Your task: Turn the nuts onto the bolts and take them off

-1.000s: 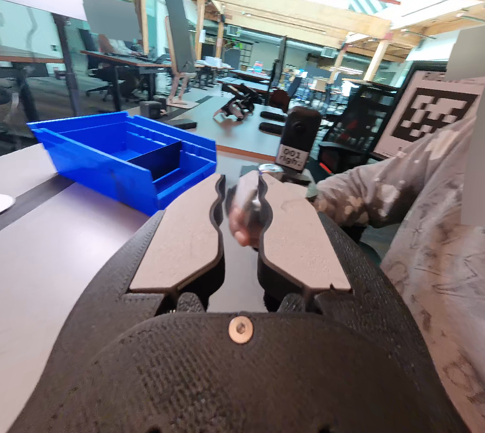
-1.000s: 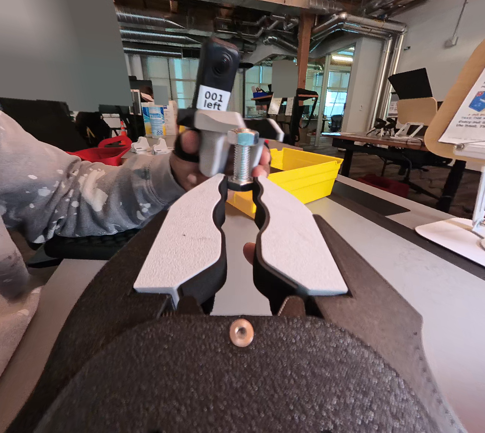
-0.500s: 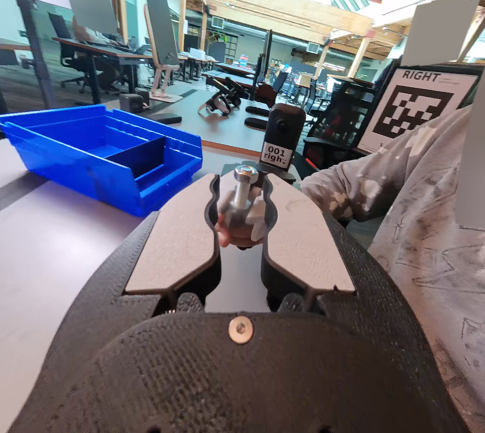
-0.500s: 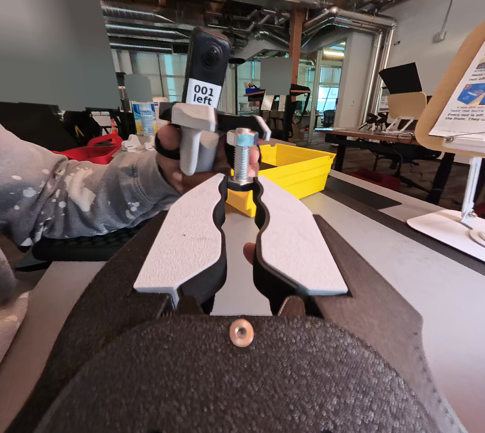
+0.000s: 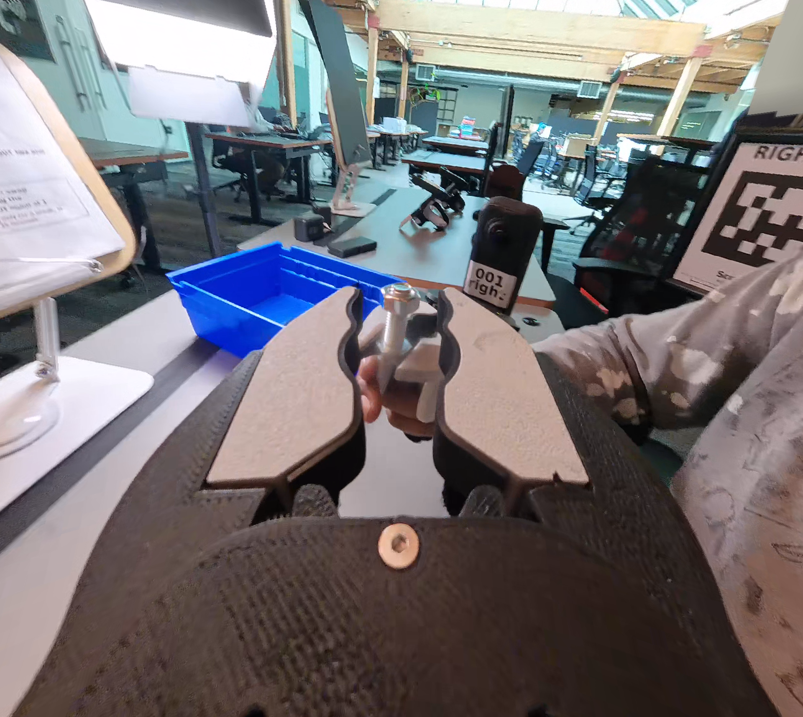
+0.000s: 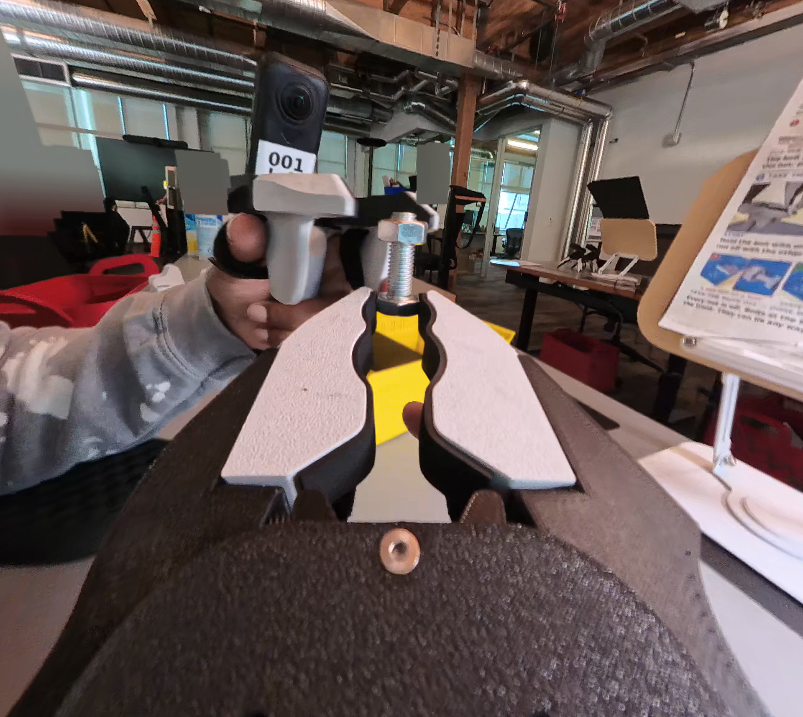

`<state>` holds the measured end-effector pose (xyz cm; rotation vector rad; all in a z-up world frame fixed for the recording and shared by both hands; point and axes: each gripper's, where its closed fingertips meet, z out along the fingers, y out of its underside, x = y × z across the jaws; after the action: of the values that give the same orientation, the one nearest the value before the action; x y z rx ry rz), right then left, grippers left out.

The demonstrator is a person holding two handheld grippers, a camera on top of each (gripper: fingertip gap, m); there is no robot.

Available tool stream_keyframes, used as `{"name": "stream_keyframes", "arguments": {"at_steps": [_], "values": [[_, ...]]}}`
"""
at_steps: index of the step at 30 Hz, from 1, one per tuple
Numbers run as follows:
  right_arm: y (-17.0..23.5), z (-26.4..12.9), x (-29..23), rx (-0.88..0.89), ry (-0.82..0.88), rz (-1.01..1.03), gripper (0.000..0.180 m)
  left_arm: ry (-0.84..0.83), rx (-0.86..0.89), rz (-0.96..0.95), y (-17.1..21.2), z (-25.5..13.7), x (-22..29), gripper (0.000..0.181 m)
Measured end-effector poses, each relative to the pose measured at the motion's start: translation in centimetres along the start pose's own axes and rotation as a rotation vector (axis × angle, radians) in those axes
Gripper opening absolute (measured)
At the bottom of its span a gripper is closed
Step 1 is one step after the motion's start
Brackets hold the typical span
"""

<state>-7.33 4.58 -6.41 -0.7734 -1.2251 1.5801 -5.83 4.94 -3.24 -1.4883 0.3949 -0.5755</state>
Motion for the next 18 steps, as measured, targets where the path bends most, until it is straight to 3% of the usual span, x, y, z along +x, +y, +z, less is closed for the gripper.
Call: {"name": "stream_keyframes", "arguments": {"at_steps": [3,4,6,9,13,18], "values": [[-1.8,1.6,0.5,0.039,0.004,-0.008,0.018,-0.028,0.028,0.020,-1.9,-0.6,-1.7,0.032],[-2.5,1.7,0.5,0.069,-0.010,-0.007,0.018,-0.072,0.027,0.015,-2.2,-1.1,-2.8,0.014],[-3.4,1.5,0.5,0.094,-0.026,-0.003,0.018,-0.189,0.033,0.042,-2.3,-2.4,-5.2,0.010],[-2.8,1.1,1.2,0.075,-0.006,0.010,0.018,-0.079,0.107,-0.028,-2.5,-2.8,-4.0,0.018],[-0.6,1.1,1.4,0.003,0.012,0.036,0.018,0.019,0.062,-0.037,-1.0,-0.6,-1.6,0.031],[-0.2,1.0,0.8,-0.003,-0.018,0.058,0.018,-0.010,0.011,-0.030,0.4,0.2,-2.2,0.027]]}}
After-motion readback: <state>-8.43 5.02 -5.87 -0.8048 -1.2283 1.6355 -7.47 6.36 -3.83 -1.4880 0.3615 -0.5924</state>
